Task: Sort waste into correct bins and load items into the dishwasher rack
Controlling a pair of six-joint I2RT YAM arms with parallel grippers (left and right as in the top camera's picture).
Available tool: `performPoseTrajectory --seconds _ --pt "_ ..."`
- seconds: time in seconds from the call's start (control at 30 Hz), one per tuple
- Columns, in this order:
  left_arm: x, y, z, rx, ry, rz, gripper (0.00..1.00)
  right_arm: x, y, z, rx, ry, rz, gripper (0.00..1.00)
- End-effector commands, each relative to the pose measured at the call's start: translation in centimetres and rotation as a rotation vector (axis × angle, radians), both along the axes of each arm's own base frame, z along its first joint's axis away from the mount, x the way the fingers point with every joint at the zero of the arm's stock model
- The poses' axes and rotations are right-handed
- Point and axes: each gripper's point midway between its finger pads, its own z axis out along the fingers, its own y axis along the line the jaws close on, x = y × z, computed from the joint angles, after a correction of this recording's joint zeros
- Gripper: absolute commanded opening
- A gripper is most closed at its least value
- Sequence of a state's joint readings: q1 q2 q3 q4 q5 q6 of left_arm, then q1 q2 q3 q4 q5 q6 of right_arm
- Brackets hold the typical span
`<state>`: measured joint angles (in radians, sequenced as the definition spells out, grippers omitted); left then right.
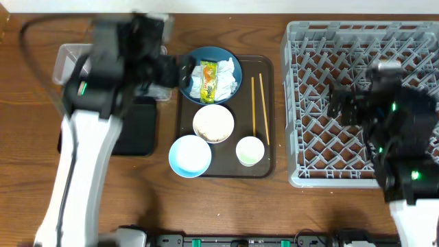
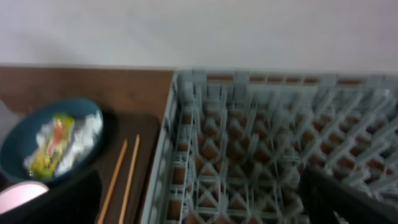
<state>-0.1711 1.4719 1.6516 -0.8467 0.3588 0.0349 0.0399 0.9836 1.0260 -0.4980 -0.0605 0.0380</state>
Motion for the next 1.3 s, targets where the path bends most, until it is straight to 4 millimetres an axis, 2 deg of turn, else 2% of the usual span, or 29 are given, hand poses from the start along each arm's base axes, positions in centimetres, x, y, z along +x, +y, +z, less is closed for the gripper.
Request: performPoseTrajectory --seconds 0.0,0.2,0.37,0.5,0.7,0.83,0.97,1.27 --pt "3.2 -1.4 -2.7 0.115 0.095 -0.045 0.91 1.2 0.5 0.9 -0.006 0.033 0.022 0.99" --pt "7.9 -4.6 -9.4 0.189 0.181 -0.118 0.90 2.3 1.1 -1.9 0.005 0.126 0.046 0.99" --pt "8.6 -6.3 -15.4 0.176 0.308 -0.159 0.90 1.8 1.3 -4.3 0.011 0.225 0.060 0.99" --pt "9.5 -6.4 -19.2 0.197 0.361 -0.157 0.91 1.3 1.3 -5.1 0.010 0.265 0.059 0.99" --pt "12.2 -4.7 -23.5 0.271 0.372 0.024 0.91 1.0 1.3 -5.5 0.010 0.284 0.059 0.99" --pt "12.9 -4.1 -26.0 0.336 0.379 0.083 0.91 0.9 1.3 -5.6 0.010 0.289 0.059 0.99" --pt "12.8 -4.7 -28.2 0.366 0.399 0.074 0.90 0.9 1.3 -5.6 0.010 0.291 0.059 0.99" --pt "12.0 -6.0 -31.0 0.388 0.434 0.043 0.90 0.9 1.3 -5.7 0.010 0.293 0.059 0.99"
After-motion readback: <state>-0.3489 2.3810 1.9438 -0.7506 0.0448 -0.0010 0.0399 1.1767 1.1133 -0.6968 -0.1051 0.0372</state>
